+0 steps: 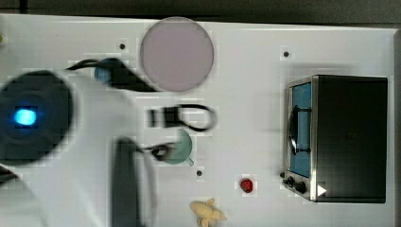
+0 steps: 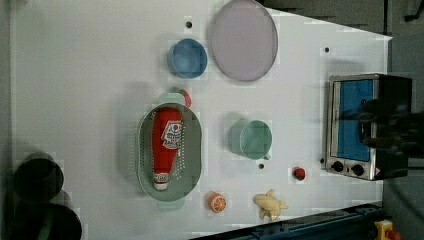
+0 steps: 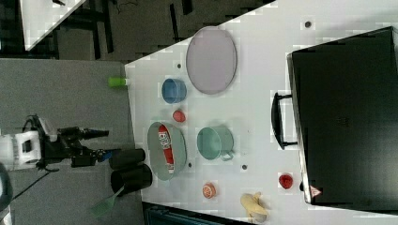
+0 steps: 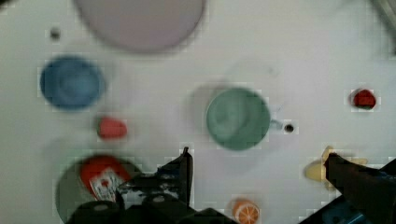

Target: Pick ketchup from strainer and place it on the table

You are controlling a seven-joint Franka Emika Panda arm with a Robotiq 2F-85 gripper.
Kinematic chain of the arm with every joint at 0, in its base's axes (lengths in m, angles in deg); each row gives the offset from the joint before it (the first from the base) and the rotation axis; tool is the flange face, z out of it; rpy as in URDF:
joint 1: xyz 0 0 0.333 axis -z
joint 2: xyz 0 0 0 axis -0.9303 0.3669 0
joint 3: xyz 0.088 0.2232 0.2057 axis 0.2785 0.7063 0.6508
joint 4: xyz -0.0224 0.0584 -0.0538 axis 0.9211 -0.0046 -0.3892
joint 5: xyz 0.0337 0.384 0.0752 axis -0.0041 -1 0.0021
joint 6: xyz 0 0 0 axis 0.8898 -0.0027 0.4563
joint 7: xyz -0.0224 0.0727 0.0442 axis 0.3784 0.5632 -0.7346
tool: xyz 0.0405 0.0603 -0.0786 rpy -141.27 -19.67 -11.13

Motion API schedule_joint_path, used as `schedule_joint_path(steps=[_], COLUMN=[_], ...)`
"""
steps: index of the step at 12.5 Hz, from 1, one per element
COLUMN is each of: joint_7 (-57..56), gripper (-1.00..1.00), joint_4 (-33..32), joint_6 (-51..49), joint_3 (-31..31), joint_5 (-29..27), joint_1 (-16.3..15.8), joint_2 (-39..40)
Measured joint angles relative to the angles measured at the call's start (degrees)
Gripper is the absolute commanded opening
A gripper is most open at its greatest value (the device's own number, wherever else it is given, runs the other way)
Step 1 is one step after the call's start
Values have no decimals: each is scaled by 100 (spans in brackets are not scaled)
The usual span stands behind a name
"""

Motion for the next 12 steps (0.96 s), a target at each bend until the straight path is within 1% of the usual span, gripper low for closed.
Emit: schedule_joint_path(steps=[3, 5, 7, 9, 12], joint_7=[27, 28, 28, 28, 30], gripper=[100, 100, 100, 100, 100], joint_4=[-224, -274, -285, -459, -1136], joint_6=[259, 487, 739, 1211, 2408], joint_3=[722, 1189, 1544, 1874, 2266], joint_5=[-19, -29, -5, 3, 7], joint_1=[-49, -36, -105, -133, -165], joint_2=[354, 538, 651, 636, 759])
